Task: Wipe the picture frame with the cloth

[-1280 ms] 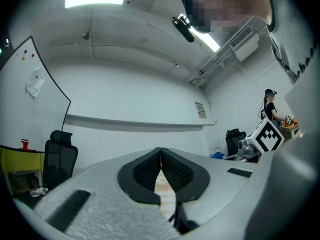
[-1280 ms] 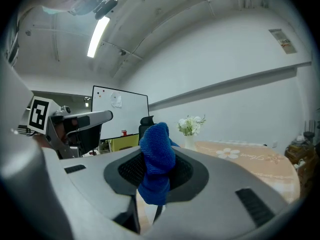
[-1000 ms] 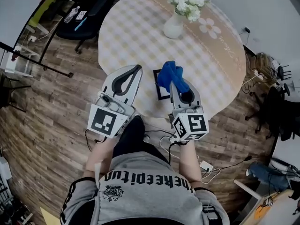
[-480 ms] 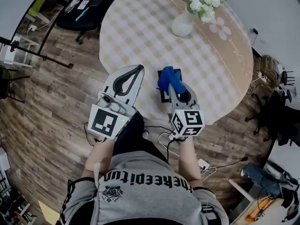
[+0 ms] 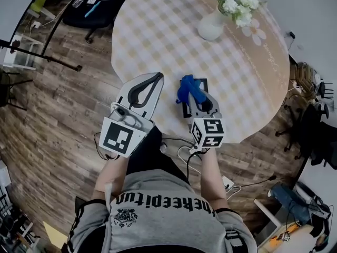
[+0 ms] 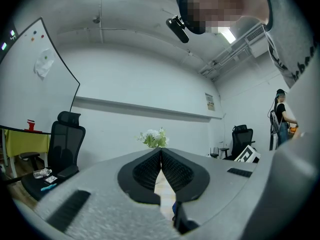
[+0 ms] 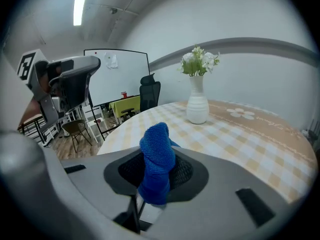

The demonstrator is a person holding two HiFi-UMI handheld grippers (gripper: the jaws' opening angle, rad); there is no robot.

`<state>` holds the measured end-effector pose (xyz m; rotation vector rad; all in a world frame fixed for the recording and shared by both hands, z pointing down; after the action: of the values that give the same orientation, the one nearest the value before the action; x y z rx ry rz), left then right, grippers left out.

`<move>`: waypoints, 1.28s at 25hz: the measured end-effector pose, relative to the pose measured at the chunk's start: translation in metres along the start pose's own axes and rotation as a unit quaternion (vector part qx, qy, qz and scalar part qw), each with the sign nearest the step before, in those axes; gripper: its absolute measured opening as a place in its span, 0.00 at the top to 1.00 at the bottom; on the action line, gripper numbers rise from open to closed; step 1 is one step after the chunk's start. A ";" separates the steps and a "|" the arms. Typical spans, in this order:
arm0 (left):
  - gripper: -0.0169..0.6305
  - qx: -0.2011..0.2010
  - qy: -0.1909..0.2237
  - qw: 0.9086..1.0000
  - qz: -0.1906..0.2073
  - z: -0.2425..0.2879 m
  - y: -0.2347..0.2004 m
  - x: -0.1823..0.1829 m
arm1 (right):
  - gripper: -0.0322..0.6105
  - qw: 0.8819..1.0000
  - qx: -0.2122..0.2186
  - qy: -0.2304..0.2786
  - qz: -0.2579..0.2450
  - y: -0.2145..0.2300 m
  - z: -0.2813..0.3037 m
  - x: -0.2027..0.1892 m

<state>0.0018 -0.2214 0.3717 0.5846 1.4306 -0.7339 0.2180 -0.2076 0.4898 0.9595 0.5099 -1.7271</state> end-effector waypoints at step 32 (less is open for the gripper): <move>0.95 0.000 -0.018 1.000 -0.009 0.027 -0.018 -0.013 | 0.82 0.987 -0.069 -0.106 -0.098 0.029 0.048 -0.001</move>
<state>0.0062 -0.2524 0.3880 0.5558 1.4048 -0.7555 0.2282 -0.2519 0.5220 0.6344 0.5903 -1.9168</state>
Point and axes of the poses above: the fingertips, and each gripper's own axes: z forward along the fingers, y to its right, x out of its top, the point moved 9 cm from there along -z, backward along the fingers, and after that the axes turned 5 degrees about -y, right-handed, at the moved point
